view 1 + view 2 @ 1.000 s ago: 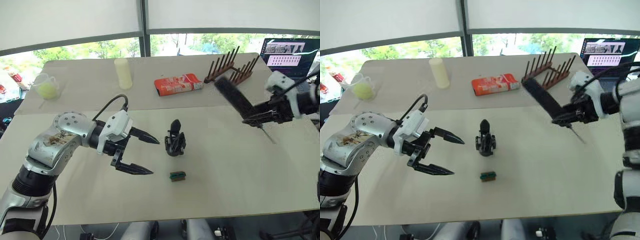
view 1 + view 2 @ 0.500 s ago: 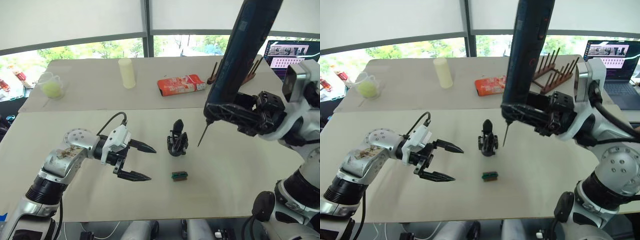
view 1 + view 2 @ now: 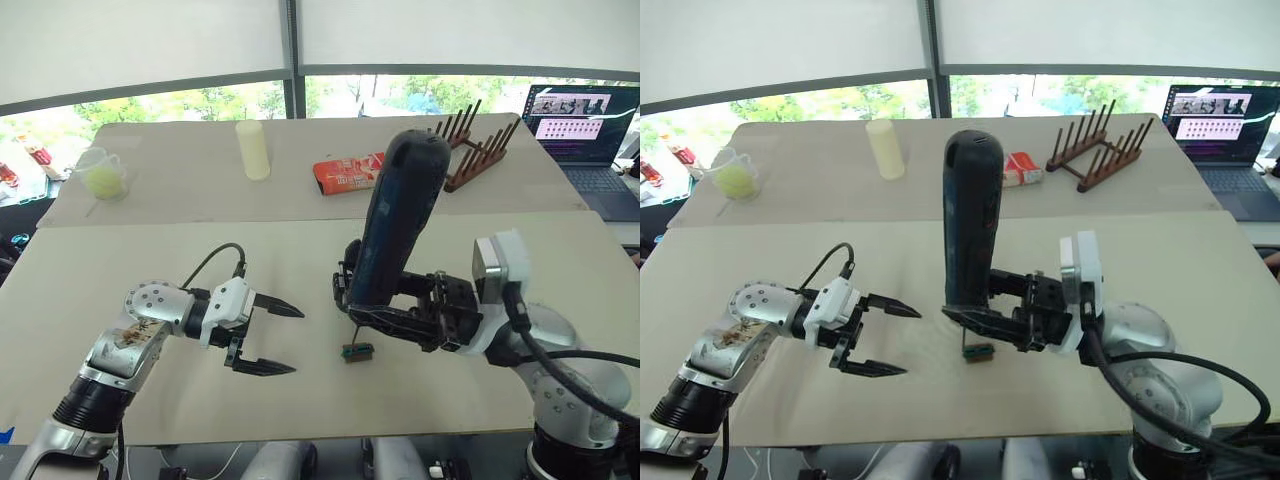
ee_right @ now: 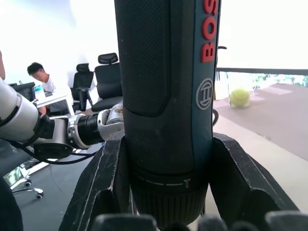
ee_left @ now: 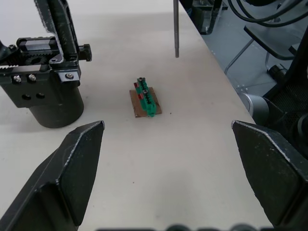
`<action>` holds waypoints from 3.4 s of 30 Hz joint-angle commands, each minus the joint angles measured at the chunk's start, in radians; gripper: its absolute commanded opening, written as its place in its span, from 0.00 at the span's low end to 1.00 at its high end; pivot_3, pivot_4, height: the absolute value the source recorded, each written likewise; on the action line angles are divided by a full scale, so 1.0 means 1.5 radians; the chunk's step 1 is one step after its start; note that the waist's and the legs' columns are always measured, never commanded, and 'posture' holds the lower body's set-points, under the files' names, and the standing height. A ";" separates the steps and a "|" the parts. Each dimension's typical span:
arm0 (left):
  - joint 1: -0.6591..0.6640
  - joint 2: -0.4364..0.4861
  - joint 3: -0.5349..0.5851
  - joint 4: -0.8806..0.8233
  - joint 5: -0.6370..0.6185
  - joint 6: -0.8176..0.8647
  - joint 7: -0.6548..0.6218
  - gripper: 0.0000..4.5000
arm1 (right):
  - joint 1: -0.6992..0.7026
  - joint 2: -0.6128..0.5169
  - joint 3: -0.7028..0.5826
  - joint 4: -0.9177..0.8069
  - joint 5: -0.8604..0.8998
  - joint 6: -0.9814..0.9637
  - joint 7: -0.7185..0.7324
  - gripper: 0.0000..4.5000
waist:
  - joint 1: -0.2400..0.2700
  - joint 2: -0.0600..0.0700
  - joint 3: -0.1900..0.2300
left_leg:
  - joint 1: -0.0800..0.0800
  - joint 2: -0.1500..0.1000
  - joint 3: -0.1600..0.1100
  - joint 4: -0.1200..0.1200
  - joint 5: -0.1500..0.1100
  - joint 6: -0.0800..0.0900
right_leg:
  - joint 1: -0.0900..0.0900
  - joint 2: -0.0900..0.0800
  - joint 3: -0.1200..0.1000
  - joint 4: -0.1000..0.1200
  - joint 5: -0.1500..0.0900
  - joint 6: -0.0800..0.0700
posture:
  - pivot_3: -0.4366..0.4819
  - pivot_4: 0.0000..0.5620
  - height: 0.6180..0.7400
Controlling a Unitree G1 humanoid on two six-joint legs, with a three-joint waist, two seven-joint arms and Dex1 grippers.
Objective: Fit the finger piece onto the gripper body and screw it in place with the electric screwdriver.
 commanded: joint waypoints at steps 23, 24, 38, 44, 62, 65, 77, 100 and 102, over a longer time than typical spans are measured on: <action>-0.024 -0.063 -0.027 0.047 0.044 -0.053 0.009 1.00 | 0.080 -0.084 0.039 0.043 -0.046 -0.206 -0.029 0.42 | 0.001 0.000 0.000 | 0.001 0.001 0.000 0.000 0.000 0.000 | 0.001 0.000 0.001 0.000 0.000 0.000 | 0.48 0.27 1.00; -0.025 -0.062 -0.026 0.046 0.043 -0.052 0.009 1.00 | 0.081 -0.085 0.039 0.042 -0.045 -0.206 -0.031 0.42 | 0.001 0.000 0.000 | 0.001 0.001 0.000 0.000 0.000 0.000 | 0.001 0.001 0.001 0.000 0.000 0.000 | 0.48 0.27 1.00; -0.035 -0.070 -0.031 0.056 0.048 -0.055 0.010 1.00 | 0.084 -0.102 0.039 0.046 -0.035 -0.201 -0.050 0.42 | 0.001 0.000 0.000 | 0.001 0.001 0.000 0.000 0.000 0.000 | 0.001 0.001 0.001 -0.001 0.000 0.000 | 0.48 0.27 1.00; -0.038 -0.072 -0.032 0.058 0.050 -0.057 0.013 1.00 | 0.084 -0.101 0.045 0.050 -0.039 -0.206 -0.049 0.42 | 0.001 0.000 0.000 | 0.001 0.001 0.000 0.000 0.000 0.000 | 0.001 0.001 0.001 -0.001 0.000 0.000 | 0.48 0.27 1.00; -0.040 -0.073 -0.035 0.068 0.054 -0.069 0.011 1.00 | 0.084 -0.104 0.052 0.067 -0.053 -0.221 -0.037 0.42 | 0.001 0.000 0.000 | 0.001 0.001 0.000 0.000 0.000 0.000 | 0.001 0.001 0.001 -0.001 0.000 0.000 | 0.48 0.27 1.00; -0.040 -0.073 -0.036 0.067 0.055 -0.069 0.011 1.00 | 0.083 -0.104 0.053 0.066 -0.053 -0.221 -0.037 0.42 | 0.001 0.000 0.000 | 0.001 0.001 0.000 0.000 0.000 0.000 | 0.001 0.001 0.001 -0.001 0.000 0.000 | 0.48 0.27 1.00; -0.044 -0.076 -0.036 0.066 0.058 -0.065 0.012 1.00 | 0.085 -0.104 0.062 0.071 -0.059 -0.225 -0.036 0.42 | 0.001 0.000 0.000 | 0.001 0.001 0.000 0.000 0.000 0.000 | 0.001 0.001 0.001 -0.001 0.000 0.000 | 0.48 0.27 1.00; -0.048 -0.078 -0.033 0.074 0.060 -0.066 0.010 1.00 | 0.075 -0.121 0.065 0.065 -0.042 -0.224 -0.052 0.42 | 0.001 0.000 0.000 | 0.001 0.001 0.000 0.000 0.000 0.000 | 0.001 0.001 0.001 -0.001 0.000 0.000 | 0.48 0.27 1.00; -0.046 -0.080 -0.035 0.073 0.061 -0.067 0.010 1.00 | 0.078 -0.122 0.066 0.065 -0.044 -0.226 -0.050 0.42 | 0.001 0.000 0.000 | 0.001 0.001 0.000 0.000 0.000 0.000 | 0.001 0.001 0.001 -0.001 0.000 0.000 | 0.48 0.27 1.00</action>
